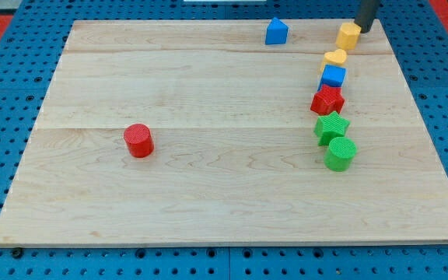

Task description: Push the blue triangle into the yellow hexagon

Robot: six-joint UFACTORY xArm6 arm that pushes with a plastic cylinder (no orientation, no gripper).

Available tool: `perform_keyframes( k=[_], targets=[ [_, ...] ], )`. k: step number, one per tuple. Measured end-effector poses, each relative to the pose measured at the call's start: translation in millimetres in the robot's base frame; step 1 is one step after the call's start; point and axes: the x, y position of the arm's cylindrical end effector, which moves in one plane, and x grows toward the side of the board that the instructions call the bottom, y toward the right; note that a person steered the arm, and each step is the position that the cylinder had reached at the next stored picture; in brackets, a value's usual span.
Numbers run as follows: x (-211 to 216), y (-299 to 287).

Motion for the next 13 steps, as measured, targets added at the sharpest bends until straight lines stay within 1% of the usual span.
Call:
perform_keyframes(
  k=[1, 2, 3, 5, 6, 7, 8, 9, 10, 11, 12, 13],
  targets=[
    [2.2, -31.2],
    [-12.9, -40.4],
    [-4.7, -88.9],
    [53.8, -183.3],
    [26.7, -209.3],
    [-2.9, -194.8],
    [-3.0, -156.3],
    [-3.0, -147.1],
    [29.2, -167.0],
    [38.6, -160.4],
    [30.9, -114.6],
    [26.1, -86.4]
  ],
)
